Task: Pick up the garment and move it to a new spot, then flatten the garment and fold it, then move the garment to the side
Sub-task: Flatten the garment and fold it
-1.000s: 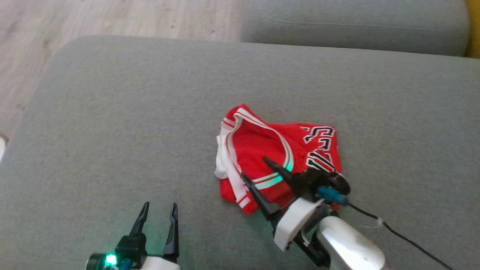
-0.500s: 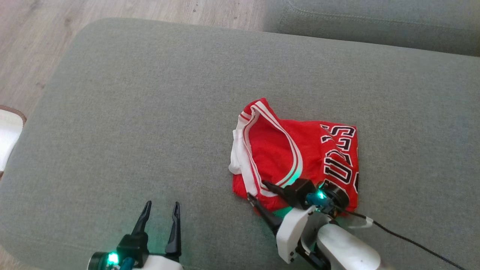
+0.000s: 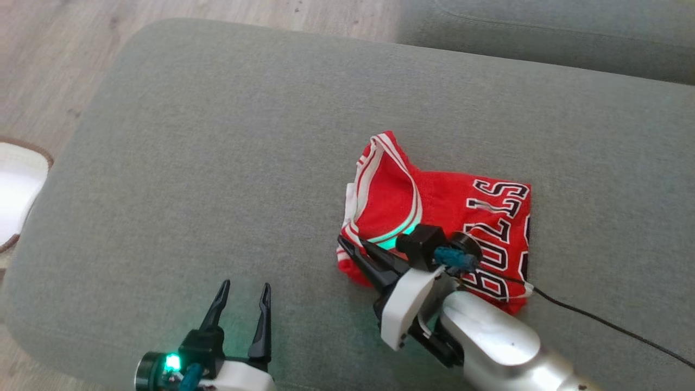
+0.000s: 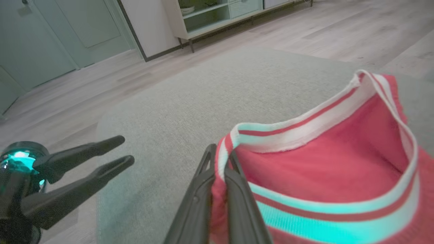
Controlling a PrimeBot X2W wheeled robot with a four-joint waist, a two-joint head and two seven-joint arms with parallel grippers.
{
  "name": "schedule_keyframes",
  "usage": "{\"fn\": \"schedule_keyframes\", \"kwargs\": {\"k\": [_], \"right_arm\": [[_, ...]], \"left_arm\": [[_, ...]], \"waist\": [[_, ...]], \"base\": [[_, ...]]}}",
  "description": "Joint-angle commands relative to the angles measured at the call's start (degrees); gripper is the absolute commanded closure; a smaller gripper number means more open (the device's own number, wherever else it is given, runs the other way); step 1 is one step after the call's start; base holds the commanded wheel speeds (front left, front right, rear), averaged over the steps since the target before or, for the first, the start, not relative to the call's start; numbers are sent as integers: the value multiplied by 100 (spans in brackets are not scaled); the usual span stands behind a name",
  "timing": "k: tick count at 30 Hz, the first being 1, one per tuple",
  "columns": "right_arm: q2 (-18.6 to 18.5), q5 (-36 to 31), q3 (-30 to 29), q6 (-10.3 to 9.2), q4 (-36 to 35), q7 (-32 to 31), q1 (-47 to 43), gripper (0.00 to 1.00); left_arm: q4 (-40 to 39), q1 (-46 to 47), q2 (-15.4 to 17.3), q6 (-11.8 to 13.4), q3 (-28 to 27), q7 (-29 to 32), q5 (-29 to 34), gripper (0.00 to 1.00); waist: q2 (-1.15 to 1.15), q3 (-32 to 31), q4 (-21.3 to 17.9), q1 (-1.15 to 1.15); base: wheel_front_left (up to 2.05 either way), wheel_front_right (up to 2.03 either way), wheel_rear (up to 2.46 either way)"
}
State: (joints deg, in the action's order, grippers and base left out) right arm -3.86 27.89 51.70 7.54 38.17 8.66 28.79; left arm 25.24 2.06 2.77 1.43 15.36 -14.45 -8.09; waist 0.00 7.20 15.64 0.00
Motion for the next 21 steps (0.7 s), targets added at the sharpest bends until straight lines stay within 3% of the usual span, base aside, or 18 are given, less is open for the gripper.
{"fn": "schedule_keyframes", "kwargs": {"k": [1,3,4,5,10,13,15,21], "right_arm": [[97,164,150,-5,-201,101,158,100],[97,358,305,-5,-201,82,189,100],[97,450,347,-5,-171,84,201,35],[97,501,401,-5,-103,61,217,0],[98,798,584,-5,-89,355,295,0],[98,736,313,-5,-5,569,352,0],[98,519,-117,-5,136,620,349,0],[96,-638,-2121,-5,-212,631,-236,0]], "left_arm": [[-128,189,11,-3,-111,-55,-6,0],[-107,193,11,3,-104,-55,-8,0],[-90,194,11,1,-105,-55,-5,0],[-73,196,11,0,-108,-55,-6,0],[-28,201,10,42,-206,-55,2,0],[-39,206,10,58,-312,-55,43,0],[-66,203,10,69,-374,-55,76,0],[-143,207,10,104,-600,-55,199,0]], "waist": [[0,7,69,0],[0,11,109,0],[0,10,122,0],[0,6,133,0],[0,-40,18,0],[0,-111,-170,0],[0,-169,-325,0],[0,-304,-825,0]], "base": [[0,0,0],[0,0,0],[0,0,0],[0,0,0],[0,0,0],[0,0,0],[0,0,0],[0,0,0]]}}
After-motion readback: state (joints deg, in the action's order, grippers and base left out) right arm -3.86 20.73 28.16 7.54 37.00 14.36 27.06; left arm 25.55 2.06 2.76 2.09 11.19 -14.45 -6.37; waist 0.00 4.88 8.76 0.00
